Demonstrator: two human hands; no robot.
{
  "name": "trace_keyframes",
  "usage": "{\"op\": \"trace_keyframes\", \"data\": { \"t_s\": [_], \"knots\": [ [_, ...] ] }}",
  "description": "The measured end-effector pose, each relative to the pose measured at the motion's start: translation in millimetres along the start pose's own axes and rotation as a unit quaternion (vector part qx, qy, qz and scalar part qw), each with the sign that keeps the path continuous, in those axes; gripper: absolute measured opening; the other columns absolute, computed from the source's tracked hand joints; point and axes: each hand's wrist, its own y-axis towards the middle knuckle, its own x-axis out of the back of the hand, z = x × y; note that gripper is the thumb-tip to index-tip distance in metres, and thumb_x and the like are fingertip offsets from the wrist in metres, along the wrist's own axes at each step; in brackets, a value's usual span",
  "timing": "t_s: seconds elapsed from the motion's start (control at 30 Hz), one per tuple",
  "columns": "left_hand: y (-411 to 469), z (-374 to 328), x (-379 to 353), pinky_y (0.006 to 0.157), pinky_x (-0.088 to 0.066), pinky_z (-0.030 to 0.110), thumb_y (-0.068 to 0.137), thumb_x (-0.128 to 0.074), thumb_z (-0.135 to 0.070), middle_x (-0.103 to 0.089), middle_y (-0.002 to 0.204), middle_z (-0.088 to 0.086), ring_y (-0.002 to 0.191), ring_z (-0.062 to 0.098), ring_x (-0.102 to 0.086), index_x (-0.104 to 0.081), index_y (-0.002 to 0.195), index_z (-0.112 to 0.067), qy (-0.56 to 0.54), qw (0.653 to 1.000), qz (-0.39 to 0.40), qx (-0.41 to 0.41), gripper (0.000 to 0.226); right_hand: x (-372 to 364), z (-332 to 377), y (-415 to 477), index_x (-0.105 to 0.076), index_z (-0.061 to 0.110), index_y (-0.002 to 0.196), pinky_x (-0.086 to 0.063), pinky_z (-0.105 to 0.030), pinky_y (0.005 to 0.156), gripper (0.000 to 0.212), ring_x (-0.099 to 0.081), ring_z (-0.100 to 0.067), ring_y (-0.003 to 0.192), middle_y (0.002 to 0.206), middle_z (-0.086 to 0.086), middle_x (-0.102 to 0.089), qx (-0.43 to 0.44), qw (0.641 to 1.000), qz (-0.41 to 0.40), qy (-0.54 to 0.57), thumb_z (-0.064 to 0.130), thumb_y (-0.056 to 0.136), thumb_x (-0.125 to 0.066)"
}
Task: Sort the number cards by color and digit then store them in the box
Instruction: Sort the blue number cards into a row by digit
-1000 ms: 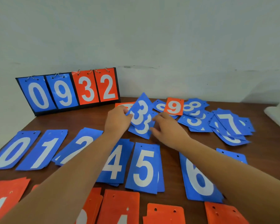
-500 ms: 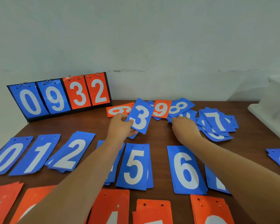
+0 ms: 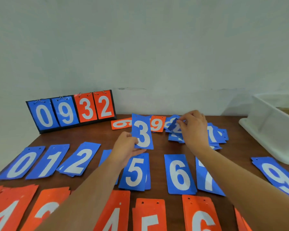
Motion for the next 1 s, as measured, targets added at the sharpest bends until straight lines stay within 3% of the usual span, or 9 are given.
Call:
{"op": "trace_keyframes", "data": {
  "t_s": [0.1, 0.2, 0.37, 0.5, 0.7, 0.83, 0.93, 1.0],
  "knots": [
    [-30, -6, -4, 0.076, -0.062, 0.039, 0.096, -0.048, 0.006, -0.065, 0.116, 0.009, 0.1, 0.029, -0.071, -0.054, 0.112, -0.015, -0.022, 0.999, 0.04, -0.024, 0.026, 38, 31, -19, -0.071, 0.01, 0.09, -0.039, -0.02, 0.081, 0.006, -0.049, -0.017, 0.097, 0.097, 0.005, -0.048, 0.016, 0.994, -0.024, 0.102, 0.015, 0.089, -0.069],
    [-61, -8, -8, 0.079, -0.061, 0.042, 0.097, -0.045, 0.008, -0.069, 0.115, 0.014, 0.099, 0.031, -0.072, -0.056, 0.121, -0.012, -0.072, 0.995, 0.066, -0.026, 0.033, 67, 52, -58, -0.073, 0.014, 0.092, -0.038, -0.01, 0.076, 0.006, -0.049, -0.012, 0.096, 0.099, 0.004, -0.049, 0.026, 0.984, -0.02, 0.175, 0.018, 0.09, -0.069],
    [-117, 14, -13, 0.082, -0.061, 0.044, 0.1, -0.042, 0.004, -0.07, 0.117, 0.019, 0.099, 0.035, -0.072, -0.049, 0.132, -0.006, -0.147, 0.985, 0.091, -0.018, 0.035, 86, 50, -132, -0.077, 0.022, 0.092, -0.046, -0.02, 0.088, 0.008, -0.049, -0.011, 0.111, 0.113, 0.008, -0.048, 0.025, 0.97, 0.04, 0.238, 0.019, 0.085, -0.074],
    [-160, 38, -15, 0.089, -0.057, 0.049, 0.1, -0.043, 0.003, -0.069, 0.119, 0.019, 0.102, 0.037, -0.071, -0.05, 0.131, -0.01, -0.184, 0.978, 0.099, -0.015, 0.035, 105, 44, -184, -0.071, 0.048, 0.092, -0.04, -0.009, 0.091, 0.031, -0.041, 0.003, 0.12, 0.125, 0.018, -0.045, 0.0, 0.962, 0.086, 0.257, 0.017, 0.086, -0.073],
    [-212, 66, -23, 0.09, -0.058, 0.044, 0.094, -0.06, 0.001, -0.073, 0.114, 0.013, 0.104, 0.031, -0.071, -0.053, 0.126, -0.016, -0.126, 0.983, 0.117, -0.066, 0.036, 124, 41, -229, -0.074, 0.042, 0.102, -0.036, -0.031, 0.11, 0.028, -0.032, -0.005, 0.134, 0.138, 0.015, -0.043, -0.001, 0.962, 0.108, 0.249, 0.019, 0.085, -0.073],
    [-225, 81, -26, 0.079, -0.061, 0.039, 0.092, -0.065, -0.002, -0.071, 0.112, 0.008, 0.099, 0.02, -0.073, -0.055, 0.119, -0.024, -0.055, 0.992, 0.048, -0.1, 0.036, 141, 47, -248, -0.072, 0.043, 0.105, -0.031, -0.027, 0.109, 0.029, -0.024, 0.0, 0.139, 0.143, 0.018, -0.038, -0.008, 0.964, 0.133, 0.232, 0.022, 0.085, -0.074],
    [-230, 88, -25, 0.078, -0.062, 0.039, 0.09, -0.068, -0.004, -0.069, 0.111, 0.0, 0.1, 0.014, -0.071, -0.053, 0.118, -0.026, -0.022, 0.992, 0.023, -0.118, 0.039, 154, 51, -256, -0.063, 0.043, 0.116, -0.036, -0.014, 0.098, 0.035, -0.033, 0.003, 0.133, 0.141, 0.021, -0.039, -0.101, 0.949, 0.119, 0.272, 0.024, 0.088, -0.07],
    [-233, 93, -24, 0.073, -0.062, 0.033, 0.089, -0.071, -0.007, -0.067, 0.109, -0.006, 0.094, 0.006, -0.071, -0.052, 0.113, -0.03, -0.003, 0.992, 0.016, -0.125, 0.038, 161, 55, -252, -0.059, 0.033, 0.121, -0.05, -0.021, 0.088, 0.032, -0.05, -0.004, 0.121, 0.127, 0.016, -0.052, -0.228, 0.923, 0.069, 0.303, 0.031, 0.09, -0.068]
  ]
}}
